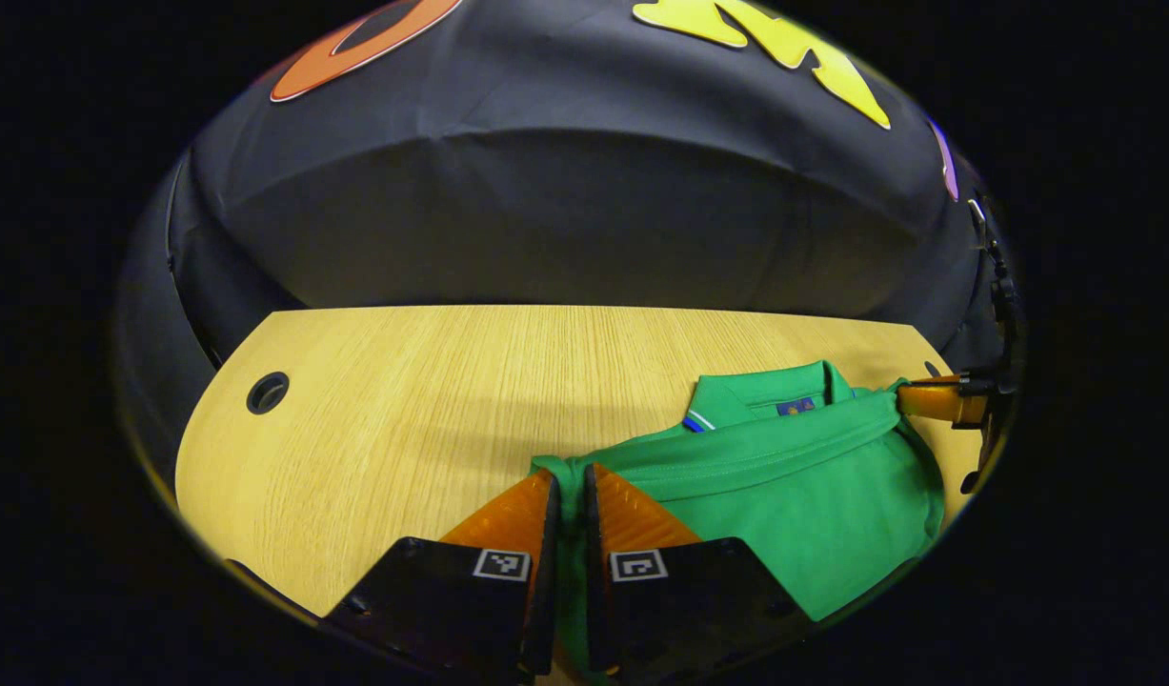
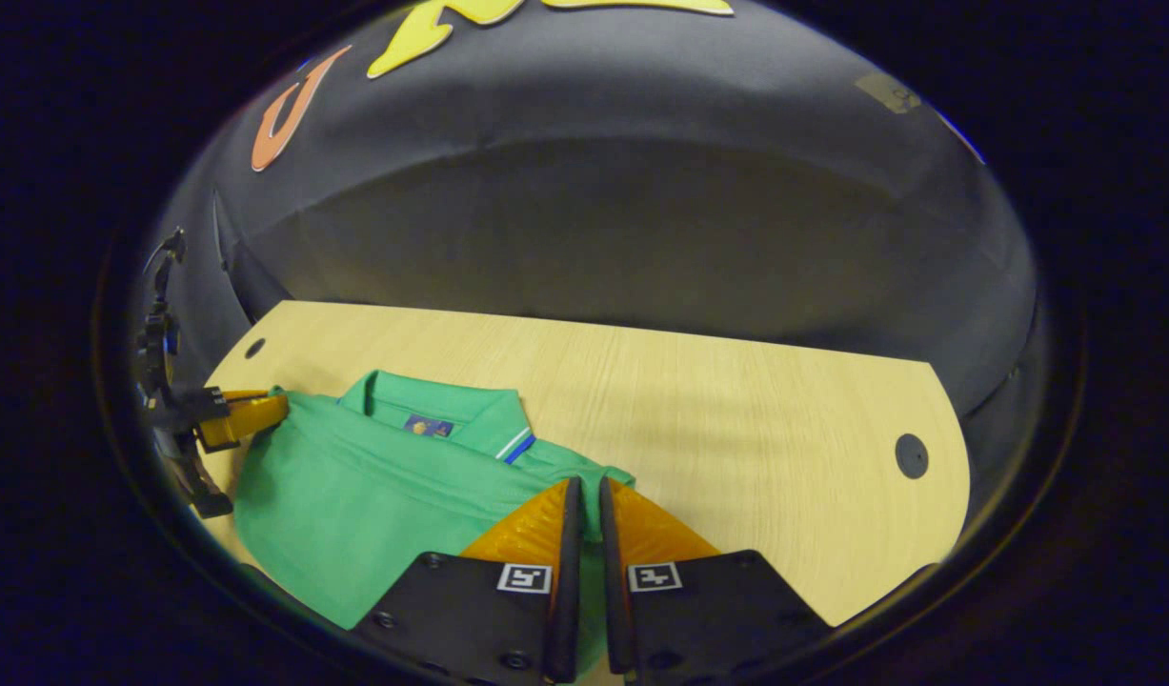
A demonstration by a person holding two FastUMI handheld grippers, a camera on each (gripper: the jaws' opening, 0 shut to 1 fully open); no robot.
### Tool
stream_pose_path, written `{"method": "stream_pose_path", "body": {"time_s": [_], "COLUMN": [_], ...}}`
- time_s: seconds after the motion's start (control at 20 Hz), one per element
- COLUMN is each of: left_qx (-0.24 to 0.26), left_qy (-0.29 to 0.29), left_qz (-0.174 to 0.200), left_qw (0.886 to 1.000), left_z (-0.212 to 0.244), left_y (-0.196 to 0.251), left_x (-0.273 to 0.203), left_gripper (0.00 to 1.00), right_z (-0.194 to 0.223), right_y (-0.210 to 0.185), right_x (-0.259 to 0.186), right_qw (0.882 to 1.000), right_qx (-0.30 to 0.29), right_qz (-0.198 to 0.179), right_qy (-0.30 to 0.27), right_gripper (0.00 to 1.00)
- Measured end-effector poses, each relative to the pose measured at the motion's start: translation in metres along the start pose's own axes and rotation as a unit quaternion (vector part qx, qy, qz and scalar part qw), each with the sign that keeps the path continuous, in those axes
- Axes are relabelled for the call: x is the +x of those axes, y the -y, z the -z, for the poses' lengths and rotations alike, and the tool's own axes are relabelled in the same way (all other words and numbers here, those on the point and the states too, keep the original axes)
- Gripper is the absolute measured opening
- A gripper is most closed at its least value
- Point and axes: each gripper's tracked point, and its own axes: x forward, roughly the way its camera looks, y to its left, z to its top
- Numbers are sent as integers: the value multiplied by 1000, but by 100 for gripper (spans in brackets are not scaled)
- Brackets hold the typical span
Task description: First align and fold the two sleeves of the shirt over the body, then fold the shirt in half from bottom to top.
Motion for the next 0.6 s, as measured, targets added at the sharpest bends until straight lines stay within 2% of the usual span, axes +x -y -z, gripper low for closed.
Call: {"method": "stream_pose_path", "body": {"time_s": [0.1, 0.15, 0.25, 0.3, 0.35, 0.4, 0.45, 0.6], "left_qx": [-11, -17, -23, -23, -22, -25, -27, -33], "left_qy": [11, 17, 34, 43, 52, 58, 66, 102], "left_qz": [-4, -5, -15, -19, -18, -16, -14, -13], "left_qw": [1000, 1000, 999, 999, 998, 998, 997, 994], "left_z": [-8, -14, -28, -36, -43, -51, -58, -81], "left_y": [1, 1, -1, 0, 3, 6, 10, 20], "left_x": [-9, -17, -39, -52, -65, -83, -102, -171], "left_gripper": [22, 50, 63, 79, 86, 97, 98, 99], "right_z": [-6, -13, -25, -33, -38, -42, -48, -64], "right_y": [3, 2, 0, -1, -4, -7, -11, -29], "right_x": [-12, -23, -44, -59, -74, -92, -113, -193], "right_qw": [1000, 1000, 999, 998, 997, 995, 993, 984], "right_qx": [3, 3, 3, 5, 6, 3, -6, -23], "right_qz": [11, 17, 29, 36, 44, 52, 60, 68], "right_qy": [10, 19, 44, 57, 71, 83, 102, 161], "right_gripper": [39, 52, 80, 83, 91, 90, 96, 94]}}
